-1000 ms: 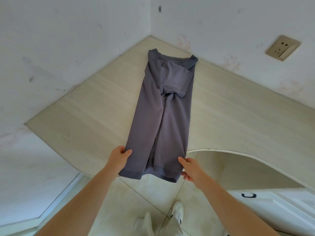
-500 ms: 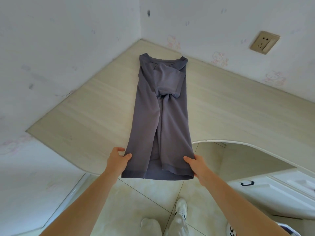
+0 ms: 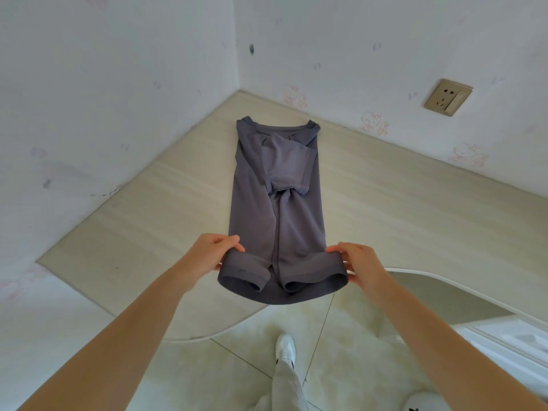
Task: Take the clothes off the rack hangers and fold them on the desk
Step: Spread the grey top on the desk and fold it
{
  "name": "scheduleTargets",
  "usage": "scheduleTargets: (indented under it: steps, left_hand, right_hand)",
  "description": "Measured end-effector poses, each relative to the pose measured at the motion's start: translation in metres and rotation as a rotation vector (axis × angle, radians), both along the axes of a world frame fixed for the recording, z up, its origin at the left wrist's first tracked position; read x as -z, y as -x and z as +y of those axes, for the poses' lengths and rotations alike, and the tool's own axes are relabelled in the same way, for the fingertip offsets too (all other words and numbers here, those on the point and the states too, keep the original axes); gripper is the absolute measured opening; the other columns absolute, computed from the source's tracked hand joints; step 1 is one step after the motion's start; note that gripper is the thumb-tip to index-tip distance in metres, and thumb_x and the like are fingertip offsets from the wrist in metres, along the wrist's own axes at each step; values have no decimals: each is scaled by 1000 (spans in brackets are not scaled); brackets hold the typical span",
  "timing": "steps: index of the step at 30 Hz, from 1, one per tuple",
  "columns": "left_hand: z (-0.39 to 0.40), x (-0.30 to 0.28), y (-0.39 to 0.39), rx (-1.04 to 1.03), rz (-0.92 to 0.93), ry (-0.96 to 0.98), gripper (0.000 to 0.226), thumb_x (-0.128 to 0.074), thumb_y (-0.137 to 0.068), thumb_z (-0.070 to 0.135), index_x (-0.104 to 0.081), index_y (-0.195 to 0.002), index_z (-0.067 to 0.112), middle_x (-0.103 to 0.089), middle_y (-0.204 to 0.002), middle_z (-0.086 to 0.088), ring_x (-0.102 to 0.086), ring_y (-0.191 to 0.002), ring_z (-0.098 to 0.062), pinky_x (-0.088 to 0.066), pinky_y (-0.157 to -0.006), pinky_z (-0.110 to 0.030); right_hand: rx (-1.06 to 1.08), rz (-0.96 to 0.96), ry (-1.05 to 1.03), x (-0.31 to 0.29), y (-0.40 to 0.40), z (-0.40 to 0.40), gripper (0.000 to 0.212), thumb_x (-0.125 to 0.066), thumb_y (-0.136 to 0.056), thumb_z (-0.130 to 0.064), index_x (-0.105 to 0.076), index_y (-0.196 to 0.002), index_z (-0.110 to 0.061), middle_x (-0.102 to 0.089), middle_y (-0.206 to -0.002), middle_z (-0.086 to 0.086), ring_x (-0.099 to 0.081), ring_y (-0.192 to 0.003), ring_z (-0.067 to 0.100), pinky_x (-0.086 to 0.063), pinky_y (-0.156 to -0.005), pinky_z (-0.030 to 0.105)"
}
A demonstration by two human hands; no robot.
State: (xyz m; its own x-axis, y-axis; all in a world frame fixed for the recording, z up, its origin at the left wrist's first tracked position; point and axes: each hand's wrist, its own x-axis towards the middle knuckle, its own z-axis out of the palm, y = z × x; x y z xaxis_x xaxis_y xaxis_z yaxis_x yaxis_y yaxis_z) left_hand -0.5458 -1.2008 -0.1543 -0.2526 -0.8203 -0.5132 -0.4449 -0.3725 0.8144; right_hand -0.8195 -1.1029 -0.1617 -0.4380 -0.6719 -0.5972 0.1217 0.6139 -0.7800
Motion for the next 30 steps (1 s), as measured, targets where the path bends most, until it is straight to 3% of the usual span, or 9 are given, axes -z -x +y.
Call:
scheduleTargets:
  steps: [4,8,12,15,18,20,24,27,30]
  left_hand:
    - [-57,-11,13,21,0,1,30,-59,-94,23,-78,-74,11,-74,-93,-12,-63,-83,-20,-48,-71,-30]
    - [-124,-21,28,43,86,-51,27,-59,-94,20,-76,-82,3,-70,-84,-14,-62,-78,-21,-45,-73,-32]
    - [-193,-5,56,-233,228,-100,13,-57,-92,11,-69,-94,6,-68,-71,-9,-55,-62,-18,-41,-62,-27]
    - [-221,31,74,-383,76,-83,16,-51,-97,26,-61,-98,13,-66,-81,-8,-53,-61,-18,-42,-60,-27]
    - [-208,81,66,-278,-199,-100,16,-61,-92,25,-60,-83,12,-66,-88,-14,-61,-71,-28,-55,-77,-37]
    - [-193,103,55,-213,-300,-145,18,-68,-86,28,-60,-79,13,-68,-87,-15,-67,-85,-34,-54,-87,-46]
    - [-167,109,44,-145,-338,-135,33,-76,-73,40,-62,-84,12,-69,-90,-11,-66,-88,-33,-51,-80,-42]
    - [-147,103,34,-11,-340,-115,45,-74,-65,45,-61,-95,14,-71,-88,-4,-67,-85,-23,-50,-73,-36]
    - [-136,100,24,-8,-330,-70,29,-79,-74,24,-61,-96,18,-72,-86,0,-68,-85,-19,-49,-72,-30]
  right_hand:
    - [-62,-43,64,-16,32,-49,28,-53,-93,-16,-76,-79,-6,-72,-79,10,-62,-74,22,-46,-65,30]
    - [-129,-143,80,-18,64,-116,25,-53,-92,-14,-74,-80,-6,-70,-81,9,-61,-72,20,-49,-68,31]
    - [-35,-178,50,-2,88,-195,20,-46,-95,-15,-64,-91,-11,-72,-73,10,-59,-67,22,-47,-64,29]
    - [-42,-94,-52,27,102,-231,18,-47,-97,-21,-59,-107,-13,-72,-80,11,-60,-67,22,-48,-62,29]
    - [-156,17,-235,59,104,-226,15,-49,-96,-16,-56,-107,-10,-66,-80,7,-57,-65,20,-46,-60,26]
    - [-214,34,-294,70,97,-216,12,-48,-96,-15,-56,-102,-9,-63,-80,6,-56,-65,20,-47,-59,25]
    - [-164,70,-274,78,84,-193,14,-49,-97,-16,-50,-107,-8,-62,-81,10,-57,-63,22,-49,-59,30]
    - [-267,234,-326,87,75,-167,18,-54,-95,-23,-51,-108,-10,-66,-93,11,-64,-80,29,-52,-72,39]
    - [-371,320,-370,88,65,-144,22,-57,-93,-28,-55,-105,-10,-66,-102,10,-63,-94,29,-51,-80,39]
